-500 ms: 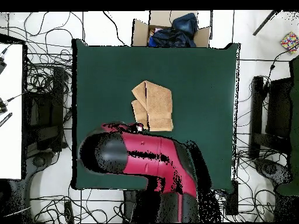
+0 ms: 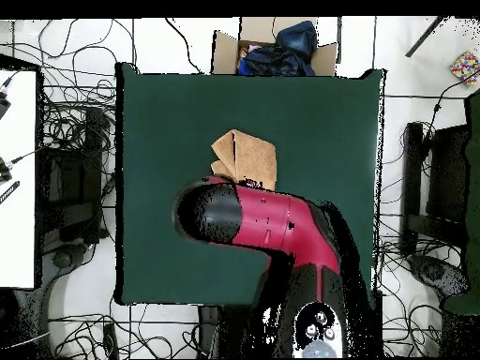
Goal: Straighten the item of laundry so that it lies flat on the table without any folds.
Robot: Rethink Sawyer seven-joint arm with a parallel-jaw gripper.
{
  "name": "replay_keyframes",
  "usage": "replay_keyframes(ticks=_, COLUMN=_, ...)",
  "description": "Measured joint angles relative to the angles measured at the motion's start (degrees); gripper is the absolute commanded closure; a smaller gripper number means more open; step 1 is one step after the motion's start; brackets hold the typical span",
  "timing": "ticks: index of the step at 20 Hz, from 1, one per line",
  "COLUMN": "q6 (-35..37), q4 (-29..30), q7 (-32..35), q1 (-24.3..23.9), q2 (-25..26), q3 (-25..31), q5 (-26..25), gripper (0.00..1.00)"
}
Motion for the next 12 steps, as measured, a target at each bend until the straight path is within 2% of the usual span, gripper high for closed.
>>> replay_keyframes(ticks=12, q6=-12.61, q4=-0.08, q7=0.00, q1=-3.19, q2=9.13, q3=0.02, q5=-0.15, gripper=0.00)
